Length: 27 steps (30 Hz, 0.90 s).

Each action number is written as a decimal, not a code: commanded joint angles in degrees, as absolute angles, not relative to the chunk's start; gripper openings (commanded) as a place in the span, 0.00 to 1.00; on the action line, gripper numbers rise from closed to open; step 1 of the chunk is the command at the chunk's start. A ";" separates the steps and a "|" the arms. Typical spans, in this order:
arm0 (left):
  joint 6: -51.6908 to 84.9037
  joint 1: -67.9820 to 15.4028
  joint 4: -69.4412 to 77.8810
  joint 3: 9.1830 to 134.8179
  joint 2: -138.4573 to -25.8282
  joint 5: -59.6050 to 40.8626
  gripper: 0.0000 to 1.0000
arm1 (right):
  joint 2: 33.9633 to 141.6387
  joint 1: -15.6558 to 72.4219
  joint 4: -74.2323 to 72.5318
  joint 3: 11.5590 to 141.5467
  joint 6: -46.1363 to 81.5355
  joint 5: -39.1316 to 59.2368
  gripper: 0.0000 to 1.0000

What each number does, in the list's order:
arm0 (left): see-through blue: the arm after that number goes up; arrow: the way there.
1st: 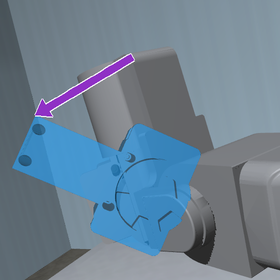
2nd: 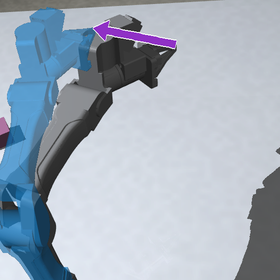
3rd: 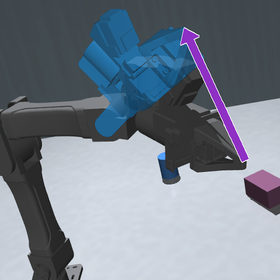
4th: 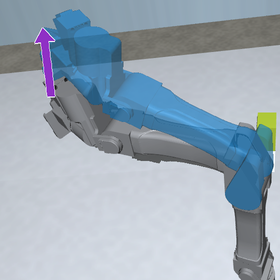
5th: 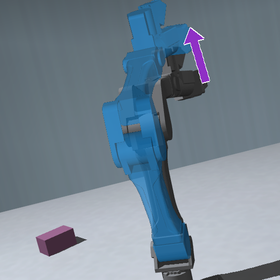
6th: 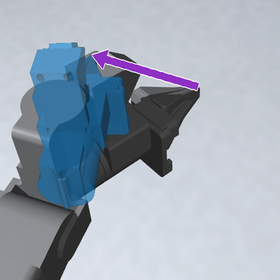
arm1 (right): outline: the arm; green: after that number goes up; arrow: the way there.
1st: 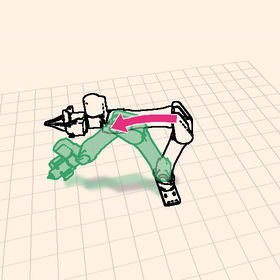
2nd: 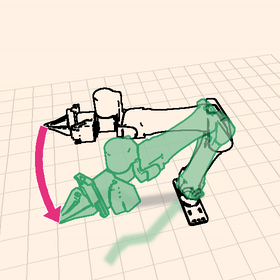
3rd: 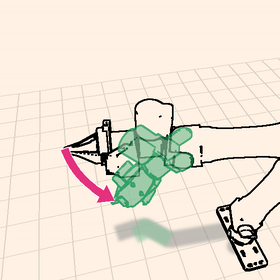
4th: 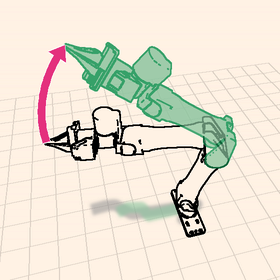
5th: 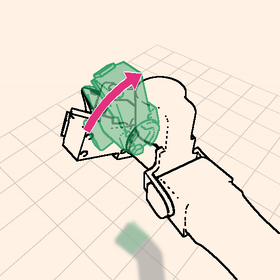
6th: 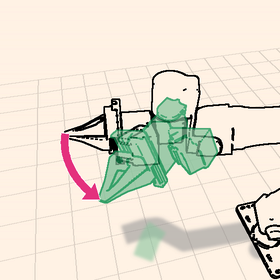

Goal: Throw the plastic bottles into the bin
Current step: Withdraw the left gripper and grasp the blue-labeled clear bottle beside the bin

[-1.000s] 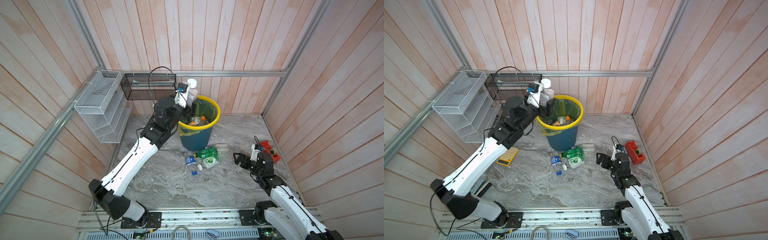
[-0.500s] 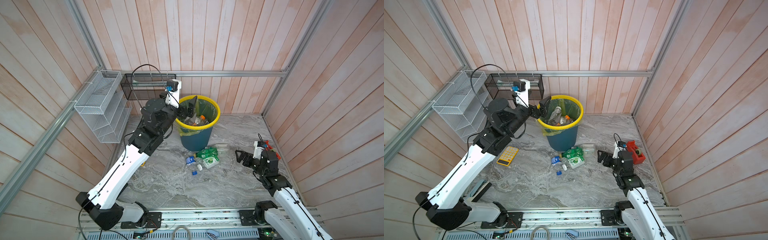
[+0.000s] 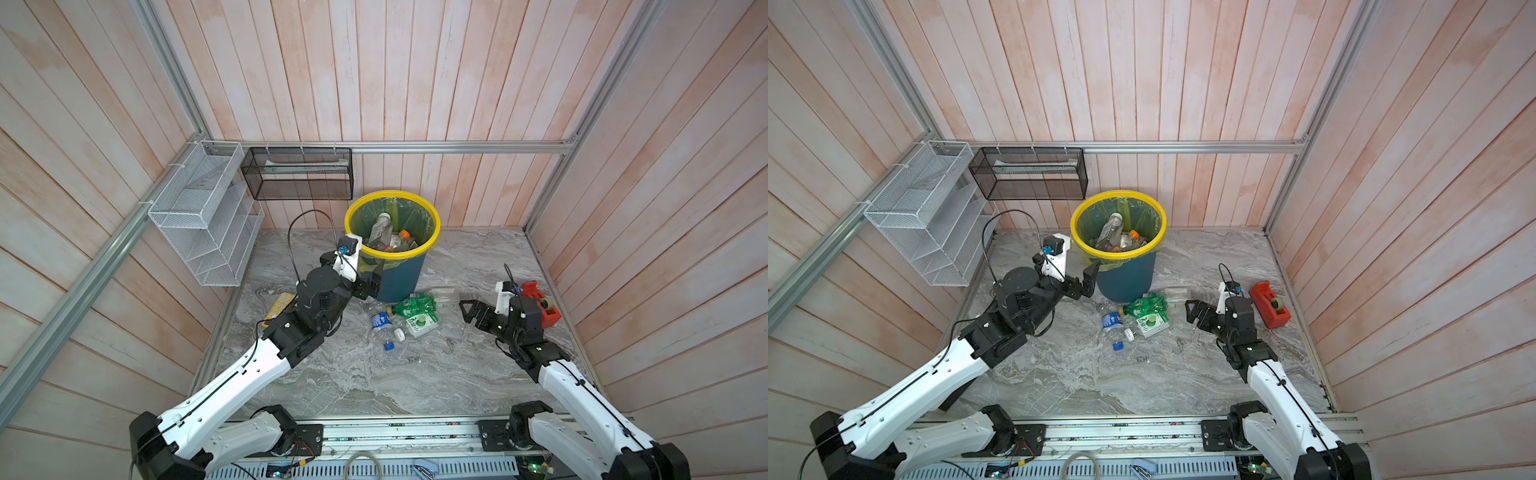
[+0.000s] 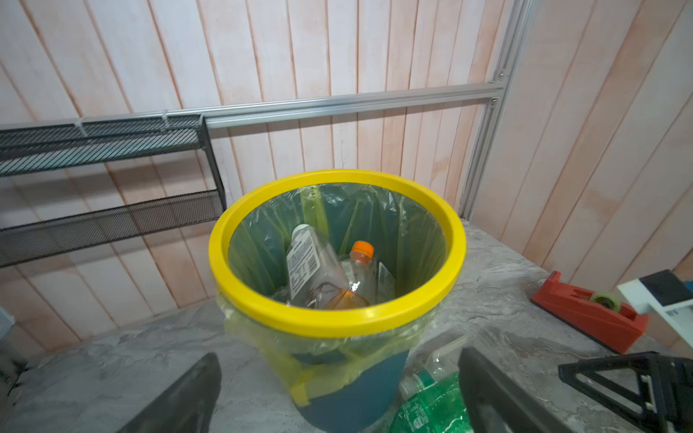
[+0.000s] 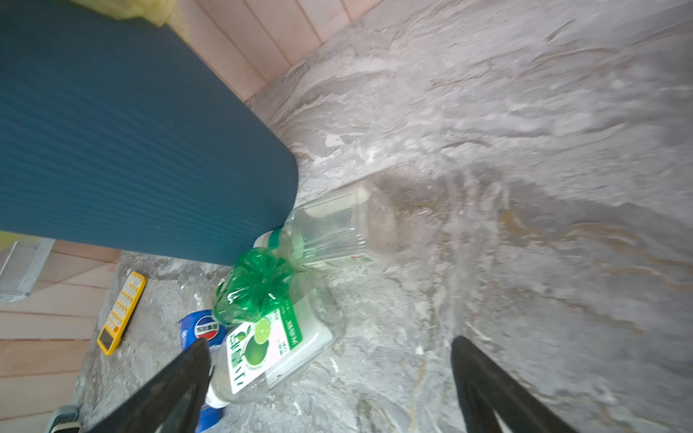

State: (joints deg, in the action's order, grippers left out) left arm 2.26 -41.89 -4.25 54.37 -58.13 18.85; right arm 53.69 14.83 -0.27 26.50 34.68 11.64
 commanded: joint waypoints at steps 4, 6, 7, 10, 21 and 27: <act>15.29 -42.19 -8.17 43.30 -52.85 23.27 1.00 | 57.82 19.32 -6.45 23.90 40.12 10.09 0.97; 18.75 -42.16 -7.28 39.44 -52.34 21.61 1.00 | 59.11 20.89 -7.00 23.74 40.43 9.49 0.96; 20.10 -42.15 -7.05 38.35 -52.53 20.80 1.00 | 59.65 21.45 -6.71 23.89 40.43 8.82 0.96; 22.74 -42.17 -7.35 36.37 -55.33 19.43 1.00 | 60.77 22.74 -6.44 24.11 40.86 7.09 0.96; 28.90 -44.27 -4.40 39.77 -75.44 14.95 1.00 | 56.98 22.77 -4.50 22.33 39.51 1.51 0.99; 32.18 -44.65 -2.07 43.09 -84.82 13.59 1.00 | 54.67 22.68 -3.42 20.95 38.85 0.11 0.99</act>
State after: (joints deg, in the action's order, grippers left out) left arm 29.56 -44.45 -4.93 40.82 -82.32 14.98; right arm 55.61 22.59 -4.82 22.39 40.01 2.42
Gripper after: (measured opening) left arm 0.998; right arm 0.991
